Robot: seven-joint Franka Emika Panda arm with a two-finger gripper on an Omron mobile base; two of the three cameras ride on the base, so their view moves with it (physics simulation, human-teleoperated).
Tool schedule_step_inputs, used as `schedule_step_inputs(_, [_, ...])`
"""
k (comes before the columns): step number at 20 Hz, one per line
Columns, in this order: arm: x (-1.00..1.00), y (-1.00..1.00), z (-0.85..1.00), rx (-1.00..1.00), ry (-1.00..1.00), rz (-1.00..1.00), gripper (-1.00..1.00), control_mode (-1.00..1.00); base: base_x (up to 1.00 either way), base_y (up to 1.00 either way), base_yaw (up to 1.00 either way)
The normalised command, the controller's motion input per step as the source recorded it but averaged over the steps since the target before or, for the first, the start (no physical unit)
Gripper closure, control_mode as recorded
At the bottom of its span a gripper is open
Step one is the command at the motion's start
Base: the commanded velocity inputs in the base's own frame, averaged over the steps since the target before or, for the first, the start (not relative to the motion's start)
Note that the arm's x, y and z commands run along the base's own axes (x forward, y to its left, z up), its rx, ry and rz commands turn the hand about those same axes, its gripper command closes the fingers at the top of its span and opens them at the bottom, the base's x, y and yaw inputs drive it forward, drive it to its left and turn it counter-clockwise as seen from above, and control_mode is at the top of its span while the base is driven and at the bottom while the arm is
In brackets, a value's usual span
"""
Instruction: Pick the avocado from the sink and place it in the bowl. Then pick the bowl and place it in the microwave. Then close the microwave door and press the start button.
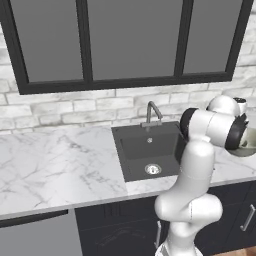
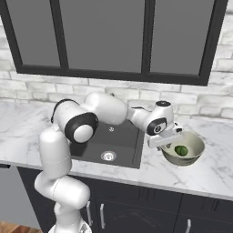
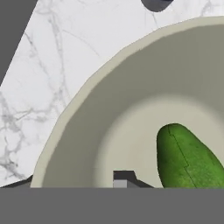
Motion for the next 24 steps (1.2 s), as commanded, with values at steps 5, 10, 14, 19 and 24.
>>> schedule_step_inputs(5, [-0.60, 0.00, 0.45, 0.00, -0.02, 0.03, 1.00, -1.00, 0.00, 0.00, 0.00])
schedule_step_inputs(10, [-0.40, 0.00, 0.78, 0.00, 0.00, 0.11, 1.00, -1.00, 0.00, 0.00, 0.00])
schedule_step_inputs(14, [-0.26, 0.04, 0.97, 0.00, 0.01, 0.18, 1.00, -1.00, 0.00, 0.00, 0.00])
schedule_step_inputs(19, [-0.28, 0.16, 0.99, 0.00, 0.00, 0.20, 1.00, -1.00, 0.00, 0.00, 0.00])
schedule_step_inputs(24, [-0.31, 0.37, 0.94, 0.00, 0.00, 0.21, 1.00, -1.00, 0.00, 0.00, 0.00])
